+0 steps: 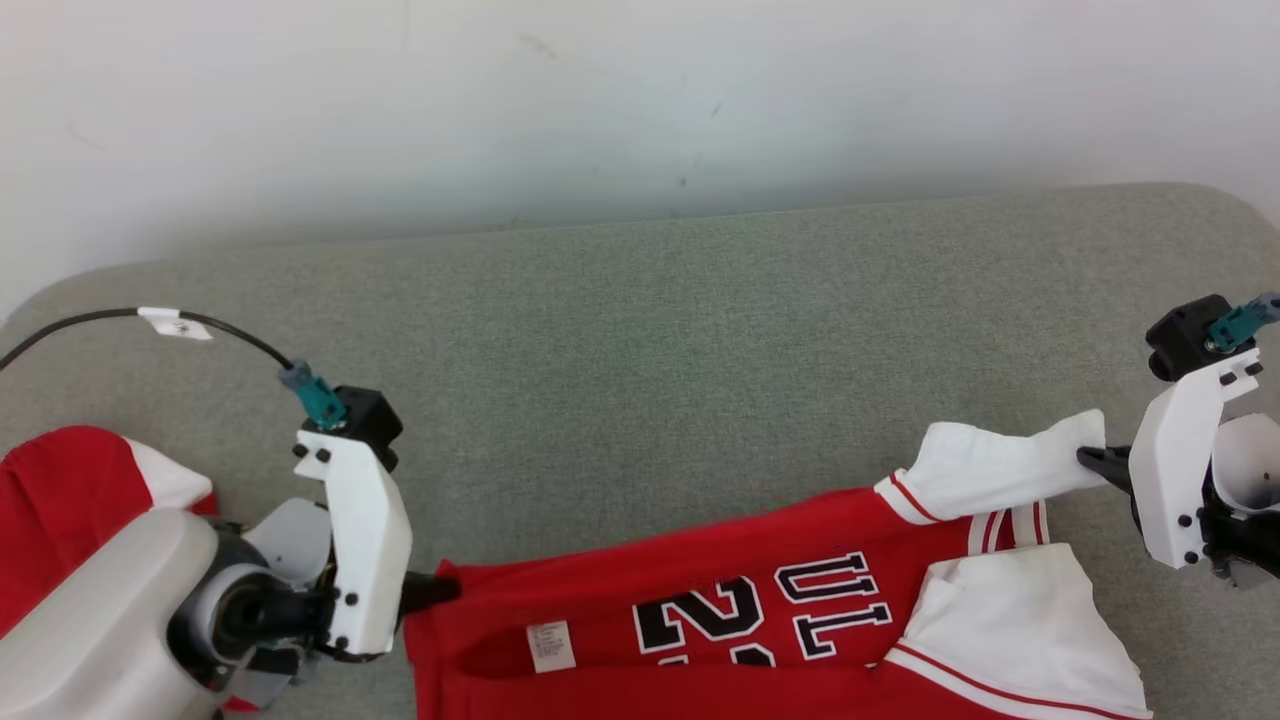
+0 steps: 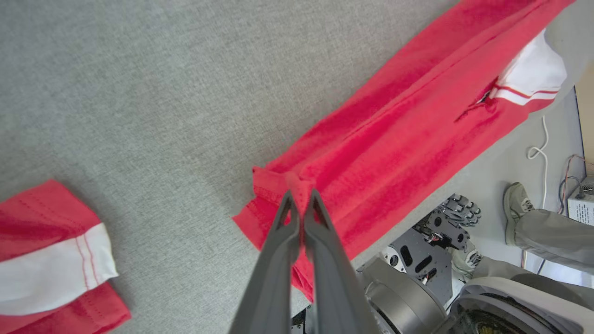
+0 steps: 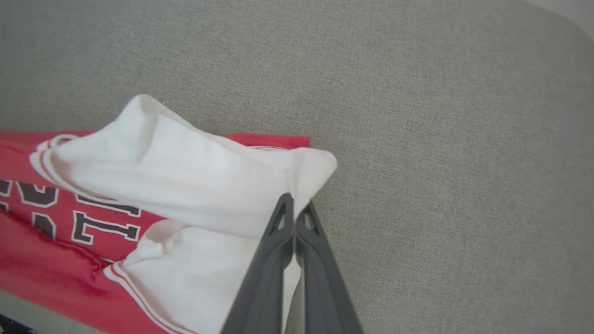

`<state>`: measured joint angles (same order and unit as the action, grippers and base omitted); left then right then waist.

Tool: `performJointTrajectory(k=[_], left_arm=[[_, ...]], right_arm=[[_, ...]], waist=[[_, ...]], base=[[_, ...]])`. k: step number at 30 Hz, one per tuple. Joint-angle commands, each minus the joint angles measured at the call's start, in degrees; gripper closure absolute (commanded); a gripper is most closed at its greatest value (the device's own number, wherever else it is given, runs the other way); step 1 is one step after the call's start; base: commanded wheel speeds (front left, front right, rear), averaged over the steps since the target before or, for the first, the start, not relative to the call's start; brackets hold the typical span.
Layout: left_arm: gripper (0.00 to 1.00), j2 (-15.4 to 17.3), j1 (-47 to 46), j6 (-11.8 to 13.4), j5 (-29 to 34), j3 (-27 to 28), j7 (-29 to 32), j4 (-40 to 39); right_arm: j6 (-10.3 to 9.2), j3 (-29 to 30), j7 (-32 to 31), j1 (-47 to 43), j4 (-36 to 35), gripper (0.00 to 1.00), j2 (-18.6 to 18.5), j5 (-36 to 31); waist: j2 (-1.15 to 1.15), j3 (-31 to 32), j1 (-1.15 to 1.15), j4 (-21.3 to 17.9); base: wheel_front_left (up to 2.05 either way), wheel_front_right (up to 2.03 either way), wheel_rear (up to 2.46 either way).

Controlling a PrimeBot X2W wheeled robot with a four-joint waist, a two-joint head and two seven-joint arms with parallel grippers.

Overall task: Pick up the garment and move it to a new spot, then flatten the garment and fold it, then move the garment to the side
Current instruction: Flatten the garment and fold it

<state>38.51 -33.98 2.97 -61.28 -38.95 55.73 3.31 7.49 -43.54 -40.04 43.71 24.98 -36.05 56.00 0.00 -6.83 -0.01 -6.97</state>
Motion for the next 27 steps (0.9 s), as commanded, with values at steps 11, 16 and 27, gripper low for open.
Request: performJointTrajectory(k=[11, 16, 27], left_arm=[[1.0, -1.06, -0.74, -1.27, -6.09, -0.28, 6.28, 3.96], [1.0, -0.7, -0.05, -1.36, -6.47, -0.52, 6.88, 4.45], [0.91, -0.94, 2.27, -1.62, -7.7, -0.92, 7.1, 5.57]], right_arm=[[-0.02, 1.97, -7.35, -4.51, -2.67, 1.0, -1.93, 1.95], [-0.02, 3.18, -9.84, -5.93, -3.82, 1.0, -2.2, 2.25], [-0.02, 6.23, -13.69, -10.53, -6.09, 0.61, -1.18, 0.87]], waist=[[0.0, -0.07, 0.01, -0.07], [0.0, 0.06, 0.01, -0.14], [0.0, -0.59, 0.01, -0.2]], base=[[0.0, 0.0, 0.0], [0.0, 0.0, 0.0], [0.0, 0.0, 0.0]])
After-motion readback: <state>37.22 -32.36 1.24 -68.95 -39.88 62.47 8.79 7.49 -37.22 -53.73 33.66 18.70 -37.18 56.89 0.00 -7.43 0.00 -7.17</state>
